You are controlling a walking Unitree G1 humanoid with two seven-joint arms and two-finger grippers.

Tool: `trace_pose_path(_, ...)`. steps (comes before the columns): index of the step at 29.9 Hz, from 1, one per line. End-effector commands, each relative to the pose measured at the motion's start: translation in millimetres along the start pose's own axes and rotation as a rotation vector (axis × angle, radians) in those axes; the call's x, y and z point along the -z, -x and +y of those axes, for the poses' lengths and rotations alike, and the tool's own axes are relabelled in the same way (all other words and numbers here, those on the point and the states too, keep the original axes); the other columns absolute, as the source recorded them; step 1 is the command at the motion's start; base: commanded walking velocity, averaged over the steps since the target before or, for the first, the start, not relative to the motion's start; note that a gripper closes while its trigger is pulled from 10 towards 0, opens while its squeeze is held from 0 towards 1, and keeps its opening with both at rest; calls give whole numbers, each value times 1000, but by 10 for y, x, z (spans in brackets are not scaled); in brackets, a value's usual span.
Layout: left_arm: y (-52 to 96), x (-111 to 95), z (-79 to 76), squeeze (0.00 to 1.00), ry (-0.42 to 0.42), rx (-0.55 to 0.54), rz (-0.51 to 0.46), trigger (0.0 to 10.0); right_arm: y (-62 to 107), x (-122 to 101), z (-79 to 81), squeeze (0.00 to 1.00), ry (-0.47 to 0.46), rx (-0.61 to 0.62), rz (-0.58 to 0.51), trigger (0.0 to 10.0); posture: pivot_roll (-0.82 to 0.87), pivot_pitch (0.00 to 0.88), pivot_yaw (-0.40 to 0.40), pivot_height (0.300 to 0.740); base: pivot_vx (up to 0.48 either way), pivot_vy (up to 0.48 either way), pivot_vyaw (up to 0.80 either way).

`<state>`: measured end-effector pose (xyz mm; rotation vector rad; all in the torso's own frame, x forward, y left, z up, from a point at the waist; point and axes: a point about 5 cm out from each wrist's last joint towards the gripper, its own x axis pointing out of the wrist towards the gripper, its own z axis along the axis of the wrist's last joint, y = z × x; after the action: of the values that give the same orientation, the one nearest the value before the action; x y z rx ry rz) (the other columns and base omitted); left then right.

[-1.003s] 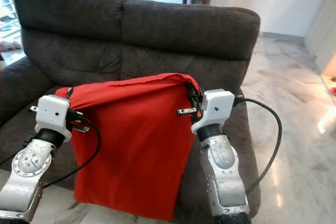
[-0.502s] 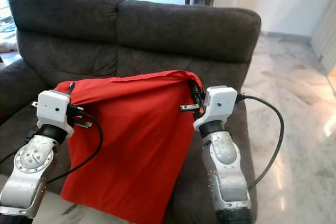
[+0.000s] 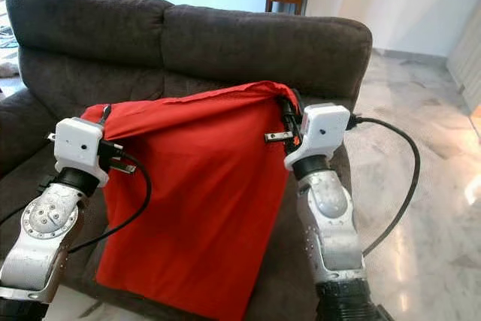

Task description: Move the pillow to the sofa from floor

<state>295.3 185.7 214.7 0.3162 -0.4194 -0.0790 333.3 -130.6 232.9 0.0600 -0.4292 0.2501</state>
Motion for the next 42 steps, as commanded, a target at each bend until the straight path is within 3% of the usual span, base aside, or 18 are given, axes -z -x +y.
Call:
trace_pose_path(1, 48, -73, 384, 0, -28, -165, -21, 10000, 13, -271, -340, 0, -3, 158, -134, 10000, 52, 0, 7, 740, 251, 0, 0)
trace_pose_path(6, 63, -75, 387, 0, -33, -173, -21, 10000, -1, -278, -277, 0, -14, 113, -136, 10000, 53, 0, 6, 740, 253, 0, 0)
trace_pose_path(10, 77, -18, 376, 0, -26, -158, 10, 10000, 16, -154, -252, 0, -10, 90, -80, 10000, 53, 0, 6, 740, 248, 0, 0)
trace_pose_path(11, 88, 42, 343, 0, -17, -127, 43, 10000, 39, -59, -269, 0, -5, 104, -30, 10000, 53, 0, 6, 740, 0, 0, 0)
trace_pose_path(12, 129, 184, 229, 0, -13, -26, 128, 10000, 115, 116, -315, 0, -16, 134, 43, 10000, 61, 0, 5, 740, 0, 0, 0)
trace_pose_path(16, 181, 273, 94, 0, -3, 87, 186, 10000, 179, 224, -340, 0, 8, 148, 91, 10000, 59, 0, 6, 740, 0, 0, 0)
trace_pose_path(18, 230, 346, -9, 0, -49, 150, 224, 10000, 274, 363, -331, 0, -20, 153, 148, 10000, 57, 0, 6, 740, 0, 0, 0)
trace_pose_path(23, 262, 449, -52, 0, -91, 185, 285, 10000, 409, 546, -317, 0, -21, 168, 236, 10000, 56, 0, 7, 740, 0, 0, 0)
trace_pose_path(24, 298, 529, -81, 0, -148, 230, 333, 10000, 481, 638, -335, 0, -14, 188, 280, 10000, 58, 0, 8, 740, 0, 0, 0)
trace_pose_path(30, 364, 628, -150, 0, -187, 295, 401, 10000, 651, 815, -390, 0, 4, 247, 376, 10000, 57, 0, 9, 740, 0, 0, 0)
trace_pose_path(33, 350, 720, -178, 0, -255, 354, 430, 10000, 813, 973, -419, 0, 5, 284, 464, 10000, 57, 0, 7, 740, 0, 0, 0)
trace_pose_path(42, 404, 887, -178, 0, -285, 363, 495, 10000, 967, 1082, -494, 0, 1, 363, 524, 10000, 42, 0, 16, 740, 0, 0, 0)
